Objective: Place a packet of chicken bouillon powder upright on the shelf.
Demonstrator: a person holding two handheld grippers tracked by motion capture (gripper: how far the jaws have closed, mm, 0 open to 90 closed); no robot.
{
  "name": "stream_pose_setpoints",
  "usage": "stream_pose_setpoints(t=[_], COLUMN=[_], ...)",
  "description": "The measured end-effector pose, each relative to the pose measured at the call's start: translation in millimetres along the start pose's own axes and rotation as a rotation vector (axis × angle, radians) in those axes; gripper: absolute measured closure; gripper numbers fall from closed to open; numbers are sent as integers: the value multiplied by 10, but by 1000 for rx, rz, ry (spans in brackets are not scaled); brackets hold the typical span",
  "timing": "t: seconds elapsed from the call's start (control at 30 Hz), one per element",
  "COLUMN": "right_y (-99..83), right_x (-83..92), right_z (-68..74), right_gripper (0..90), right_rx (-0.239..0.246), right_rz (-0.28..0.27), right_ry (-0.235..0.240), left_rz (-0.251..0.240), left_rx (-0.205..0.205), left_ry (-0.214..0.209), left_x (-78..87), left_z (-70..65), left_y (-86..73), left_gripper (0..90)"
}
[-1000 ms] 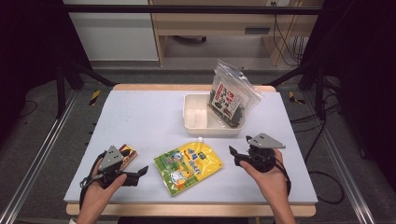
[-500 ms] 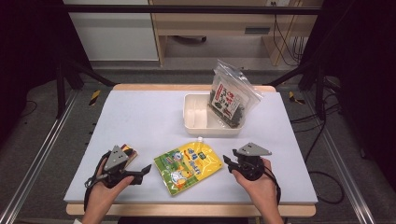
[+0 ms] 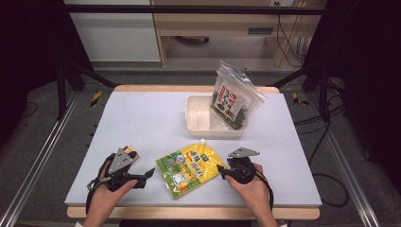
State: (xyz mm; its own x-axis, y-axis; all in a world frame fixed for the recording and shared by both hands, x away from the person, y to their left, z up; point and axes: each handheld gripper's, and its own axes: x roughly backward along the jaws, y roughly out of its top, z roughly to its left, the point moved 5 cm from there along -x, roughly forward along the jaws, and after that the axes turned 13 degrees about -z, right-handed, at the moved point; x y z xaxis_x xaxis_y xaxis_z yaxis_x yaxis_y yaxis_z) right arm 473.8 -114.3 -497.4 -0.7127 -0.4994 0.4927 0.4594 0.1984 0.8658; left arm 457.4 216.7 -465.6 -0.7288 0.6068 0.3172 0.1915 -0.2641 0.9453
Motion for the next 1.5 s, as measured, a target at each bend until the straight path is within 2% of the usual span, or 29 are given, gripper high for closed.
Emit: stream_pose_setpoints(t=[0.13,0.47,0.93,1.2,1.5], right_y=[-46,-77,-68,-90,-61], right_x=[-36,-76,-70,-90,-76], right_z=[5,12,18,27,61], right_gripper=[485,484,484,472,470], right_rx=[-12,-31,-38,-45,-56], right_rz=[24,43,35,53,35], right_ry=[9,22,19,24,27], left_rz=[8,8,9,11,6], left_rx=[-5,0,1,-2,2], left_ry=[-5,-11,-11,-13,-11], left_x=[-9,-10,-10,-15,-18], left_z=[-6,-6,-6,-12,-17], left_y=[-7,-10,-11,-11,-8], left_gripper=[81,82,82,81,82])
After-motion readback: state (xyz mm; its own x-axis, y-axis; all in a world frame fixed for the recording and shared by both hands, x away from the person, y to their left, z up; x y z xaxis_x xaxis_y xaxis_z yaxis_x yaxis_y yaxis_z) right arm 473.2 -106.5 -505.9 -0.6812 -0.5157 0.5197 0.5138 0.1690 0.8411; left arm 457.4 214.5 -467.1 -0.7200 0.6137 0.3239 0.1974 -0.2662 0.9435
